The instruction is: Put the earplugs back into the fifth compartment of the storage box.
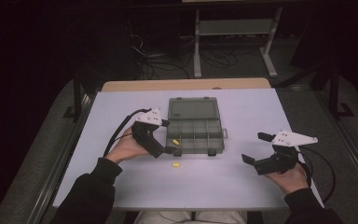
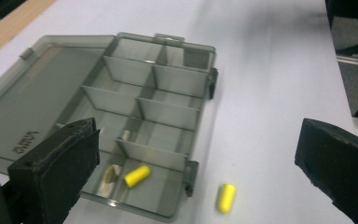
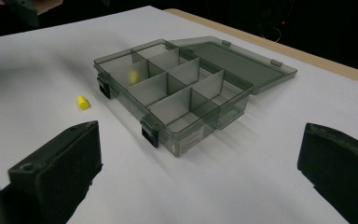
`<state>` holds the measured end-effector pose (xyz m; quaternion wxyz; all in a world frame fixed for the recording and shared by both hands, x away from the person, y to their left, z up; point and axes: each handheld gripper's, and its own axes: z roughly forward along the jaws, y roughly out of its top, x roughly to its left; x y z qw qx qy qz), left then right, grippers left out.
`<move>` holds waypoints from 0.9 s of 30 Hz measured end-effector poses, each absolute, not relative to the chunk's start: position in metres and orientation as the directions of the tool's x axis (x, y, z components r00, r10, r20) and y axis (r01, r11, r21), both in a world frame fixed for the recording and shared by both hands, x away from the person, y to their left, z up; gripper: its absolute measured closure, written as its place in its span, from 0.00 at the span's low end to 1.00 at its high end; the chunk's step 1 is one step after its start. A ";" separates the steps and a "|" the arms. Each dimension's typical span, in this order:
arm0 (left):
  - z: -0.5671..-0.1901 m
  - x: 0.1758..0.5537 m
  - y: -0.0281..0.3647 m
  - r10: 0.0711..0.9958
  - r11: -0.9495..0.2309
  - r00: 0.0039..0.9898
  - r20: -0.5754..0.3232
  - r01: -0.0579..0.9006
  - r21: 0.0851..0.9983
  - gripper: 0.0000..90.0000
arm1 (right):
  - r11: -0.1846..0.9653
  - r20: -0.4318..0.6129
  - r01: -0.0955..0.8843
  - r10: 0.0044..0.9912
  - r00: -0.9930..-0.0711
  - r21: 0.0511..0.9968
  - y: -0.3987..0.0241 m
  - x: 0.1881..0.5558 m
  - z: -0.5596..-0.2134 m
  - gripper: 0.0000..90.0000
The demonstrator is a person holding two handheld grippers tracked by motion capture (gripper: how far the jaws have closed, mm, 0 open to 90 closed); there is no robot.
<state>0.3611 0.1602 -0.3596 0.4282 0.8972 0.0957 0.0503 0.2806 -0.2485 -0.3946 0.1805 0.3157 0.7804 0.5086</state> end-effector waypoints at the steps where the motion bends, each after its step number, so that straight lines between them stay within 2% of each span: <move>1: -0.362 0.358 0.160 0.212 -0.617 0.977 0.011 0.126 0.777 0.00 | 0.282 0.040 0.310 0.677 -0.735 0.908 -0.249 0.281 -0.395 0.00; 14: -0.383 0.343 0.164 0.205 -0.643 0.978 0.030 0.111 0.758 0.00 | 0.289 0.038 0.313 0.677 -0.735 0.905 -0.248 0.281 -0.395 0.00; 20: -0.390 0.339 0.161 0.173 -0.657 0.985 0.024 0.098 0.748 0.07 | 0.289 0.037 0.312 0.676 -0.736 0.905 -0.248 0.281 -0.395 0.00; 27: -0.396 0.334 0.158 0.149 -0.683 0.989 0.020 0.088 0.725 0.10 | 0.286 0.040 0.312 0.677 -0.735 0.906 -0.249 0.280 -0.395 0.00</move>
